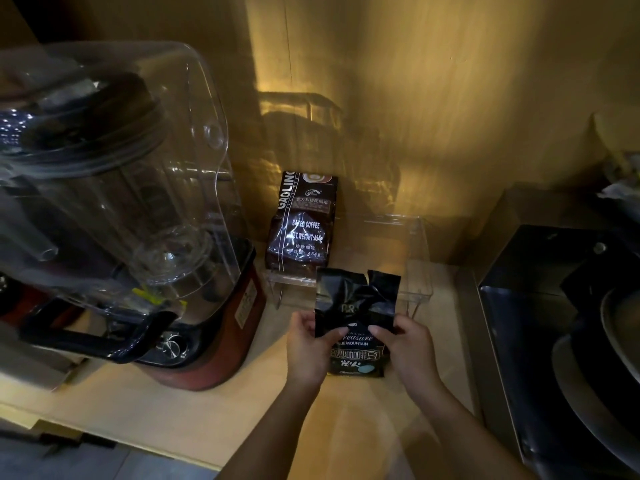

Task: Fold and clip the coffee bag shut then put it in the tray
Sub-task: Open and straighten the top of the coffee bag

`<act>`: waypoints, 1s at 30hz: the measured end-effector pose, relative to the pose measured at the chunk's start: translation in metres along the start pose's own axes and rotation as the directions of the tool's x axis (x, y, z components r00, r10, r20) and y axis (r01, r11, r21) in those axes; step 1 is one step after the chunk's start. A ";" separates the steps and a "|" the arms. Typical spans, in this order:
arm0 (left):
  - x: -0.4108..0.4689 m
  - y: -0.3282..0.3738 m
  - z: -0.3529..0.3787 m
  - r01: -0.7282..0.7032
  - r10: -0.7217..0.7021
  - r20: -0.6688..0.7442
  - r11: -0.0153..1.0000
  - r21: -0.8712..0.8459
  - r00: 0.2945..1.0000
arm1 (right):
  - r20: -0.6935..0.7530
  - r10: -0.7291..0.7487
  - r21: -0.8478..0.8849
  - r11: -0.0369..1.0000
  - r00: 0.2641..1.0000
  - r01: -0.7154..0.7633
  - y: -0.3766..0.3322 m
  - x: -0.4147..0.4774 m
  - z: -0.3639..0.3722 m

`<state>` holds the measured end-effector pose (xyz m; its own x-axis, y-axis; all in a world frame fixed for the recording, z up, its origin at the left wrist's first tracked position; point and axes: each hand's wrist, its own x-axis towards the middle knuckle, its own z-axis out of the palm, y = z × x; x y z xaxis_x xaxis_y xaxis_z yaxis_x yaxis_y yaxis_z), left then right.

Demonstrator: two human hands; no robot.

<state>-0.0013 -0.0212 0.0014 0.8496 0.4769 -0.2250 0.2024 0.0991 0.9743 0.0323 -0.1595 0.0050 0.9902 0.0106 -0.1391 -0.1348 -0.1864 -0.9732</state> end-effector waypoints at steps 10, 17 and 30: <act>0.008 0.025 -0.015 -0.143 0.147 0.026 0.980 -0.139 0.989 | -0.020 -0.082 0.065 0.994 0.996 0.083 -0.015 0.010 -0.006; 0.009 0.013 -0.024 -0.062 0.061 -0.015 0.997 -0.052 0.998 | 0.022 -0.143 -0.187 0.972 0.990 0.144 -0.009 0.005 0.002; 0.014 0.059 -0.007 -0.574 0.576 0.229 0.537 0.618 0.785 | 0.085 -0.060 0.031 0.998 0.995 0.058 -0.009 0.002 0.002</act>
<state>0.0189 -0.0027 0.0560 0.8949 0.2314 0.3816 -0.0786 -0.7600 0.6451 0.0358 -0.1562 0.0131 0.9899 0.1053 -0.0952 -0.0783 -0.1545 -0.9849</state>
